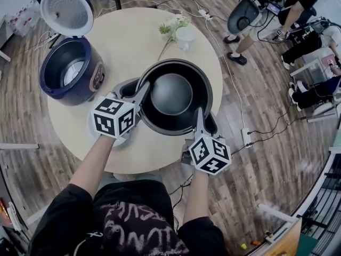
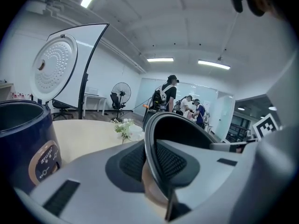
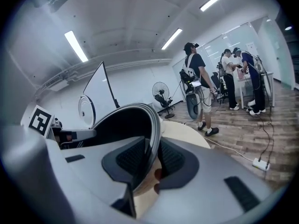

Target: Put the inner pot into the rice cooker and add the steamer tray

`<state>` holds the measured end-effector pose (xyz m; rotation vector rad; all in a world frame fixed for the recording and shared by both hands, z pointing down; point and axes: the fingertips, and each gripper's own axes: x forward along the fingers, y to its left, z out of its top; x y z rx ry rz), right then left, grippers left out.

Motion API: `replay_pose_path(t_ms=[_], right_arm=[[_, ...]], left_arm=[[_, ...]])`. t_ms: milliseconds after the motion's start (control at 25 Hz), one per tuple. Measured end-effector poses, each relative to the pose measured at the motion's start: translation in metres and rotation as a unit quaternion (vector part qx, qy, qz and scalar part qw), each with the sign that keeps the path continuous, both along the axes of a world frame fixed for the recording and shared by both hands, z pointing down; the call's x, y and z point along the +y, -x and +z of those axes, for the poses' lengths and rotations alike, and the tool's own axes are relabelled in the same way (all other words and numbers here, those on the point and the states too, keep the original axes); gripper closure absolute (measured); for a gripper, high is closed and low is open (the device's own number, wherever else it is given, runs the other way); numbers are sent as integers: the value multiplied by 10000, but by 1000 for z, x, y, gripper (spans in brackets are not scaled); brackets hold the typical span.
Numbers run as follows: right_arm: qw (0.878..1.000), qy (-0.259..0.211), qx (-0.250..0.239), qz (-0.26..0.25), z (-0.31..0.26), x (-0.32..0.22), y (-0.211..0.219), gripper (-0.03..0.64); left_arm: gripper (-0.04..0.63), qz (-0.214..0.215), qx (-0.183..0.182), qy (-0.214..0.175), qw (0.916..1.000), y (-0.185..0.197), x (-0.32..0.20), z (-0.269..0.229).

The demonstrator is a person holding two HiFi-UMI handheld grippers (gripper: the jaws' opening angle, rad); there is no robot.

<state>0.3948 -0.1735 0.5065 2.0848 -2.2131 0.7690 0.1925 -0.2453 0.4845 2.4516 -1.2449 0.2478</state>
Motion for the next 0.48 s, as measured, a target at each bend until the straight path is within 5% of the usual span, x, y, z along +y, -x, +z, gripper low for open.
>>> replay_pose_path(t_ms=[480], right_arm=[[9964,-278,454,661,-69,28,94,525]], left_arm=[[524,586,561,-238,9964,85,3,-53]])
